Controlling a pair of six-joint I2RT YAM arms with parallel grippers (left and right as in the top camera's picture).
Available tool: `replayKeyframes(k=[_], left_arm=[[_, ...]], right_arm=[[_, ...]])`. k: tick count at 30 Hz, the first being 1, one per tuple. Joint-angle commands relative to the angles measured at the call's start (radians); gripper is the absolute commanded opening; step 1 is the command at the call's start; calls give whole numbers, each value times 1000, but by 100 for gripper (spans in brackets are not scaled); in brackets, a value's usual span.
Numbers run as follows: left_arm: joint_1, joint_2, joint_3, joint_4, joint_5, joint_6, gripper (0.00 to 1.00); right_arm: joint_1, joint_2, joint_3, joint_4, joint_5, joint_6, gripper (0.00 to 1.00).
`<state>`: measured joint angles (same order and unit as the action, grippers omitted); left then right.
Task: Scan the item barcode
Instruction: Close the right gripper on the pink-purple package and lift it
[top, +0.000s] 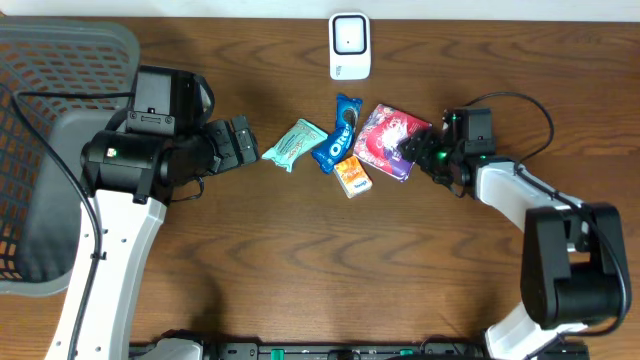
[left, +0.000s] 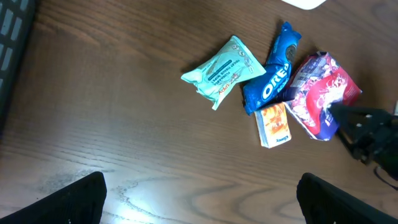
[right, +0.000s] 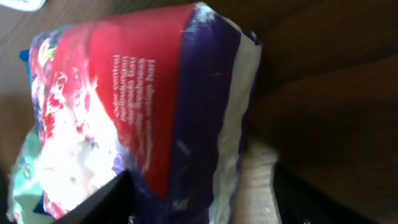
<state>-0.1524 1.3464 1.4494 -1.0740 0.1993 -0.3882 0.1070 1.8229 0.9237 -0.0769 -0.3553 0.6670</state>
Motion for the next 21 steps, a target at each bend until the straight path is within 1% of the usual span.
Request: replayKeyframes(k=[1, 2, 3, 5, 6, 9, 12, 15, 18, 20, 21], left_arm=[[3, 0, 7, -3, -10, 13, 98], [3, 0, 7, -3, -10, 13, 98], [3, 0, 7, -3, -10, 13, 98], [3, 0, 7, -3, -10, 13, 98], [3, 0, 7, -3, -10, 13, 98], [3, 0, 7, -3, -10, 13, 98], [3, 0, 7, -3, -10, 13, 98], [3, 0, 7, -3, -10, 13, 98], [3, 0, 7, -3, -10, 13, 98], [3, 0, 7, -3, -10, 13, 98], [3, 0, 7, -3, -10, 13, 98]], right_arm=[[3, 31, 5, 6, -1, -21, 41], [3, 31, 5, 6, -3, -35, 25], [3, 29, 6, 6, -7, -51, 18], [-3, 20, 6, 6, -21, -67, 9], [-8, 12, 6, 2, -23, -67, 1], [-27, -31, 8, -32, -17, -68, 1], [-49, -94, 21, -93, 13, -99, 1], [-60, -174, 58, -210, 132, -122, 1], [-53, -238, 119, -354, 343, -130, 1], [-40, -263, 166, -464, 545, -113, 1], [-29, -269, 196, -538, 686, -77, 1]])
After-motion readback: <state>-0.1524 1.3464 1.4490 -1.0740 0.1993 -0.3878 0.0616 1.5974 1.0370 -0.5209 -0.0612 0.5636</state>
